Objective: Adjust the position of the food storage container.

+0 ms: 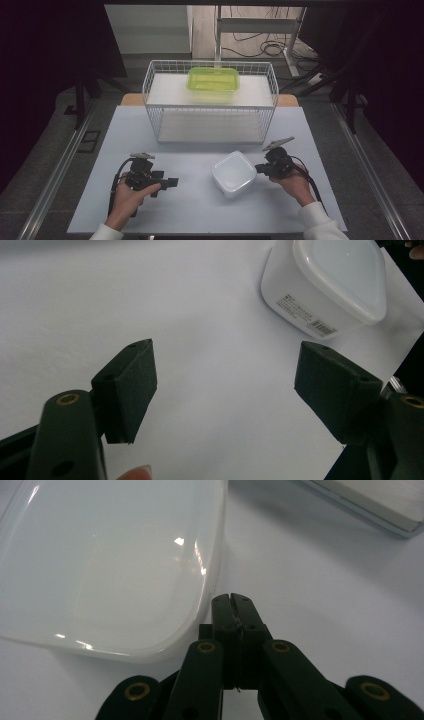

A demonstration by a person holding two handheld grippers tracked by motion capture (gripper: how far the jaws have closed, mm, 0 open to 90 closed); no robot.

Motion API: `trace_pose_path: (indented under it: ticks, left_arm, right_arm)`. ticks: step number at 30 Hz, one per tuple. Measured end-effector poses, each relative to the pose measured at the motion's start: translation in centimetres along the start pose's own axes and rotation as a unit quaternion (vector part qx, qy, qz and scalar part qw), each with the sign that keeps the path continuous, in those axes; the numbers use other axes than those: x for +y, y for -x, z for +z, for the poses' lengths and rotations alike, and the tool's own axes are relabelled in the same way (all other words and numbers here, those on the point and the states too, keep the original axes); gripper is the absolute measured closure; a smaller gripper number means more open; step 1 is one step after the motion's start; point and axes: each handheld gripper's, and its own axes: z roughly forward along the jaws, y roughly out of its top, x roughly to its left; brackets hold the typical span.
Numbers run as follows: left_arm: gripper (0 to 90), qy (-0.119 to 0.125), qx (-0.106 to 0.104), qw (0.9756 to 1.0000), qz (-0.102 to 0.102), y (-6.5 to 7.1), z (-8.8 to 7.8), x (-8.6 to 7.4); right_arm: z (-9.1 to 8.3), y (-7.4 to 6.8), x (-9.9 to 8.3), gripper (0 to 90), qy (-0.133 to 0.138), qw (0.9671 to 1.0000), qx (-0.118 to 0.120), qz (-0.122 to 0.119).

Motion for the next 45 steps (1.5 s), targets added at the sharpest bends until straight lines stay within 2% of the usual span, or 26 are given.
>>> trace_pose_path:
  ticks: [12,24,31,35,41,45]
  left_arm:
    - [24.5,0.002,-0.002,1.0000,-0.003,-0.1,-0.2,0.0]
    - [24.6,0.001,-0.003,1.0000,-0.005,-0.4,-0.1,0.0]
    - [24.6,0.000,-0.004,1.0000,-0.004,-0.3,0.0,0.0]
    - [24.6,-0.002,-0.004,1.0000,-0.002,-0.2,0.0,0.0]
    - [24.6,0.001,-0.002,1.0000,-0.003,-0.3,-0.2,0.0]
    - [24.6,0.005,0.000,1.0000,-0.004,-0.3,-0.2,0.0]
  right_arm:
    - [0.5,-2.7,-0.6,88.9,-0.017,0.9997,0.018,0.003]
    - [1.1,-5.1,-0.4,88.9,-0.020,0.9990,0.037,-0.014]
    - [2.1,-6.4,0.0,88.9,-0.015,0.9991,0.034,-0.022]
    - [2.6,-6.7,0.3,88.9,-0.006,0.9994,0.026,-0.024]
    - [3.0,-6.8,0.4,88.9,-0.004,0.9993,0.027,-0.024]
    - [2.4,-6.4,0.2,88.7,0.004,0.9997,0.024,-0.009]
